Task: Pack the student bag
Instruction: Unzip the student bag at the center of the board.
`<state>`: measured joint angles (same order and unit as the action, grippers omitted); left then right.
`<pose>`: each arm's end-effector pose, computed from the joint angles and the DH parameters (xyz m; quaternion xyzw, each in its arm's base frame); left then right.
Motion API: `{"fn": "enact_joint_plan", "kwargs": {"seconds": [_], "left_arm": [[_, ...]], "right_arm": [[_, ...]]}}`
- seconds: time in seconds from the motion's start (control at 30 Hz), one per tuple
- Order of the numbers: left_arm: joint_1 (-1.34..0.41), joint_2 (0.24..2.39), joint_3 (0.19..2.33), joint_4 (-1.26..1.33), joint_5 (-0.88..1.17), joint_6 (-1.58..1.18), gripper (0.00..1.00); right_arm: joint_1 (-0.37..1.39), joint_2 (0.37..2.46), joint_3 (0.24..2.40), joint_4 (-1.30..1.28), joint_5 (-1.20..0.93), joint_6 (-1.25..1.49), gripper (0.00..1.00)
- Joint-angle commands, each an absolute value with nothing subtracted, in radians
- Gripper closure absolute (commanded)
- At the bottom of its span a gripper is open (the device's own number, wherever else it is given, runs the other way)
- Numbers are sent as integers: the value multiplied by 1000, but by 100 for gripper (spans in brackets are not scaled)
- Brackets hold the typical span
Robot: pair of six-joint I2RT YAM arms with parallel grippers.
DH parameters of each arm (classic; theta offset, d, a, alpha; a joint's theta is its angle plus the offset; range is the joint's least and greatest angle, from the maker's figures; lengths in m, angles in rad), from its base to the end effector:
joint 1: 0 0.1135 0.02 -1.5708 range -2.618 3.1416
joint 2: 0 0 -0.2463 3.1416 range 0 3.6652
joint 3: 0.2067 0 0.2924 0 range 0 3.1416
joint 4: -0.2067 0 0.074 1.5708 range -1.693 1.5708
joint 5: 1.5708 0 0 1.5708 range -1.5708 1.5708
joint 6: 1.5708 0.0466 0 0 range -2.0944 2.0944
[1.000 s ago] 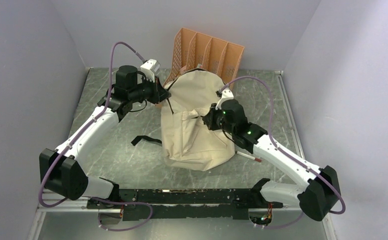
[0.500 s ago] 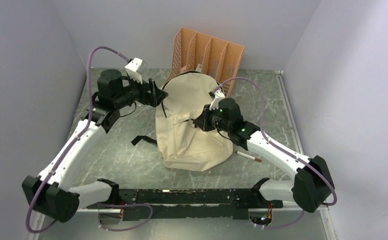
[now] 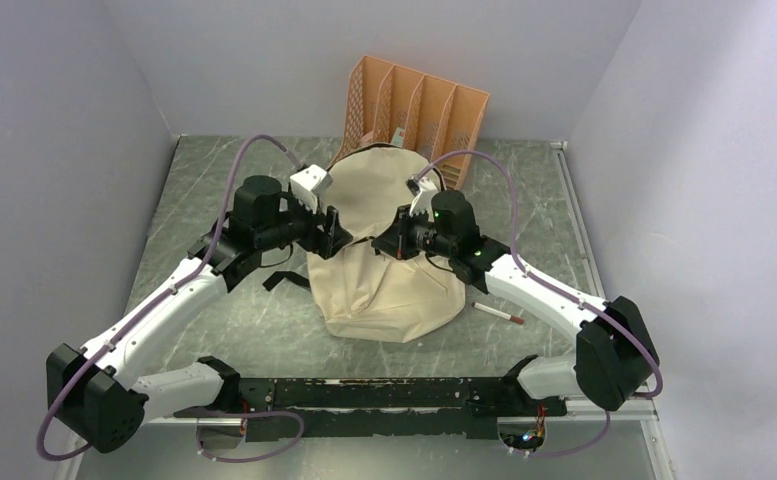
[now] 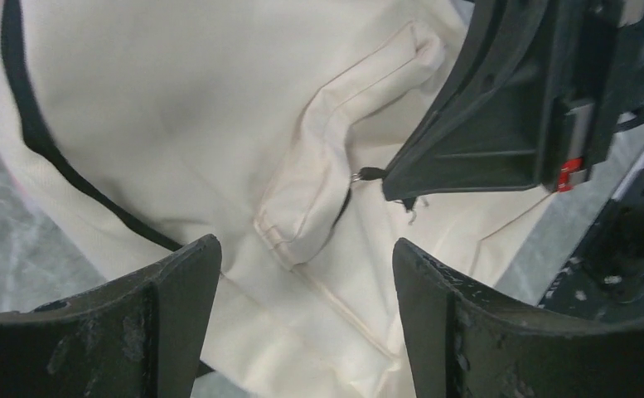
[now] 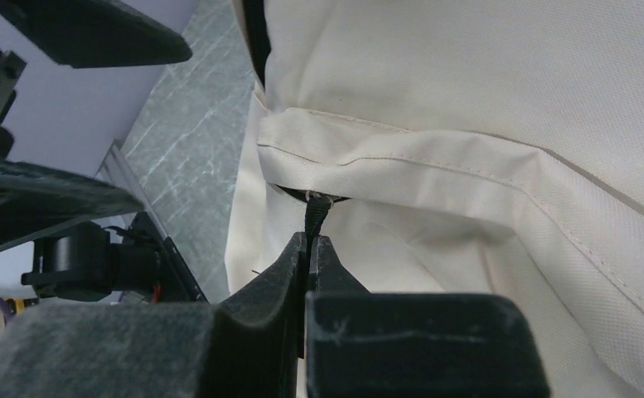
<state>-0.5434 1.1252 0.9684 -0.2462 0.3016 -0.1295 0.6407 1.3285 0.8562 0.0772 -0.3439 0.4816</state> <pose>0.2624 -0.1747 0.3039 0.2505 0.7902 -0.2982 0.4731 0.2727 0.2229 0.2305 -0.1597 0.8097 0.4113 0.3868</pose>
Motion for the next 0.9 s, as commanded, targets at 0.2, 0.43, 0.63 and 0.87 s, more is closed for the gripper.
{"fn": "enact_joint_plan", "kwargs": {"seconds": [0.2, 0.43, 0.63, 0.87], "left_arm": [[-546, 1110, 915, -161, 490, 322, 24], [-550, 1203, 970, -230, 579, 468, 29], [-577, 1264, 987, -263, 569, 513, 33], [-611, 1305, 1001, -301, 529, 547, 56]], "right_arm": [[634, 1284, 892, 82, -378, 453, 100], [634, 1270, 882, 80, -386, 455, 100], [634, 1265, 885, 78, -392, 459, 100], [634, 1255, 893, 63, -399, 451, 100]]}}
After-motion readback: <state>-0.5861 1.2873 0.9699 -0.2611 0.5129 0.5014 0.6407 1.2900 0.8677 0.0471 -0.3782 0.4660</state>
